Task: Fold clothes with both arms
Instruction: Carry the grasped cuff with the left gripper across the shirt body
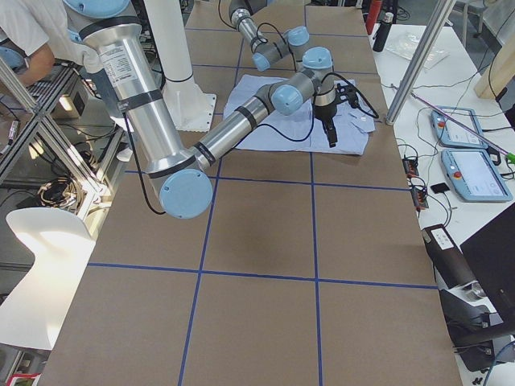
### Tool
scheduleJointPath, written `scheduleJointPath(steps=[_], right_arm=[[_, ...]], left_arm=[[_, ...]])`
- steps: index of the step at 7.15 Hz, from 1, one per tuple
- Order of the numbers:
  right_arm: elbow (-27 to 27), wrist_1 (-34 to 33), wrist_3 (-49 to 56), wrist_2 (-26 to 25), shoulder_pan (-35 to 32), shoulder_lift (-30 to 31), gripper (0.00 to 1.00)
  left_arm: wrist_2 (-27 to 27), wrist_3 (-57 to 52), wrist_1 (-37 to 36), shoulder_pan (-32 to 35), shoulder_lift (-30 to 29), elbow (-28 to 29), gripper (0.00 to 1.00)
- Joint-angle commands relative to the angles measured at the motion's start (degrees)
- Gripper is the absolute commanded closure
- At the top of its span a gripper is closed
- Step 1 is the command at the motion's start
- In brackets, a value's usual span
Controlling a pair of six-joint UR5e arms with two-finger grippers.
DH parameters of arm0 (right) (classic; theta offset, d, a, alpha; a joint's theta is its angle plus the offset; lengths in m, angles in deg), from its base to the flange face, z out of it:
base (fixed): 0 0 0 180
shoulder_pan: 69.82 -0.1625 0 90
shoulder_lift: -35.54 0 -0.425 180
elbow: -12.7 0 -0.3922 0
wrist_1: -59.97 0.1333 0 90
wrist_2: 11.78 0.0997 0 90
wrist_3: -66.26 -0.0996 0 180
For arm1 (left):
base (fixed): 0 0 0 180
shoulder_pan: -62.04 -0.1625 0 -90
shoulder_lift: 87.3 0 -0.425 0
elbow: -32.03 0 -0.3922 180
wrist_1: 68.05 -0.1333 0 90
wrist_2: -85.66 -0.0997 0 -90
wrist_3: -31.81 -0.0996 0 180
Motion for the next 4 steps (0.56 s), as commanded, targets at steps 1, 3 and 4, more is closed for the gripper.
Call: scheduleJointPath(steps=[1,3,4], right_arm=[[0.0,0.0,-0.1,0.0,0.0,0.0,0.0],[0.5,0.1,-4.2,0.0,0.9,-0.3,0.0],[2.0,0.1,-9.6,-1.5,3.9,-0.3,0.0]], left_arm=[[-0.9,0.3,0.5,-2.0,-1.8,-0.1,0.01],[-0.3,-2.5,1.0,-1.7,-0.9,-2.2,0.0],[2.5,-8.0,0.2,-1.1,2.7,-6.2,0.0]])
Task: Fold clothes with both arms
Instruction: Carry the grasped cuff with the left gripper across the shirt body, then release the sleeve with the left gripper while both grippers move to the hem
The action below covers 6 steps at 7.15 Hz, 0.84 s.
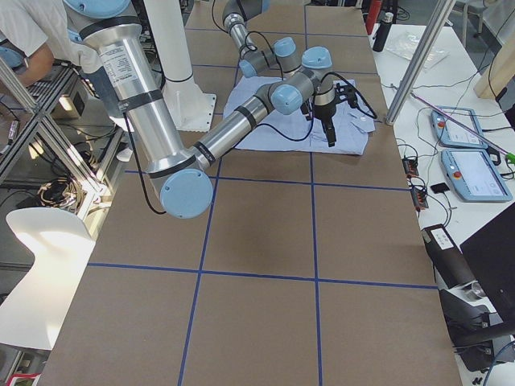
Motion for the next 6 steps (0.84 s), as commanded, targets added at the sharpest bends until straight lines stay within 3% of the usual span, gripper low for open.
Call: scheduleJointPath(steps=[1,3,4,5,6], right_arm=[[3.8,-0.1,-11.6,-4.6,6.6,0.1,0.0],[9.3,-0.7,-25.0,-10.6,16.6,1.7,0.0],[12.4,-0.8,-31.7,-18.1,23.9,3.9,0.0],[16.3,-0.7,-37.6,-22.5,30.0,9.0,0.0],[22.3,-0.6,-42.2,-28.0,36.9,14.4,0.0]], left_arm=[[3.2,-9.4,-1.5,1.7,10.4,-12.1,0.0],[4.4,-16.6,-5.0,2.3,24.2,-30.5,0.0],[4.7,-17.0,-5.2,2.4,26.9,-34.4,0.0],[6.0,-17.0,-5.2,2.5,30.9,-38.1,0.0],[6.6,-17.0,-5.1,2.6,38.4,-43.6,0.0]])
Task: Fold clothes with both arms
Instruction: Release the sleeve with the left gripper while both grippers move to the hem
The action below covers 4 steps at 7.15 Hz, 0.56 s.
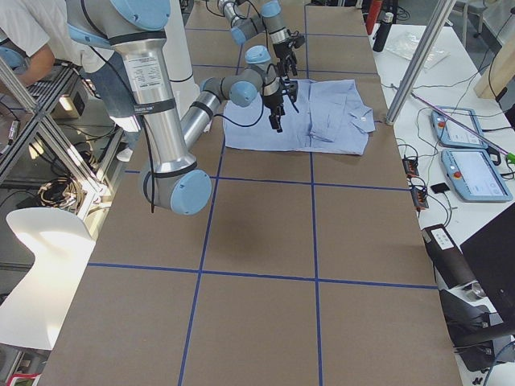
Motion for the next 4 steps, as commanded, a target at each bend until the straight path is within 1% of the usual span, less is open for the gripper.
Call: scheduleJointPath(steps=[1,2,3,4], right_arm=[[8.0,0.1,-12.7,-12.7,15.1,8.8,0.0],[8.6,0.4,-16.0,-18.0,19.9,9.3,0.0],[8.9,0.4,-17.1,-18.4,21.4,9.6,0.0],[9.0,0.4,-17.5,-19.1,21.8,9.8,0.0]], left_arm=[[1.2,0.0,0.8,0.4,14.9,-11.0,0.0],[1.1,0.3,2.6,0.4,24.5,-16.6,0.0],[0.8,2.5,10.4,0.3,32.9,-17.9,0.0],[0.4,5.6,21.5,-0.6,40.7,-16.8,0.0]])
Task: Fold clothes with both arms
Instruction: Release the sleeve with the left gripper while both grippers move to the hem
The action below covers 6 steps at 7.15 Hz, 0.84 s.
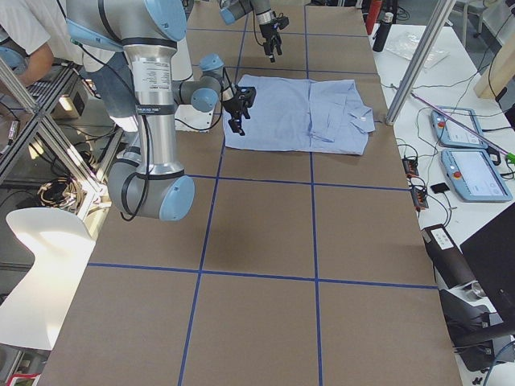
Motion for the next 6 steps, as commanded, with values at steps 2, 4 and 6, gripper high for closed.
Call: scheduleJointPath(steps=[2,4,6], right_arm=[[0.3,0.0,-1.3,-2.0,2.0,0.5,0.0],[0.3,0.0,-1.3,-2.1,2.0,0.5,0.0],[0.3,0.0,-1.3,-2.1,1.9,0.5,0.0]], left_arm=[[-3.6,12.1,15.9,-6.0,15.6,0.4,0.0],[-9.0,17.4,14.3,-13.2,12.0,2.8,0.0],[-11.1,21.3,5.0,-16.0,4.9,3.8,0.11]])
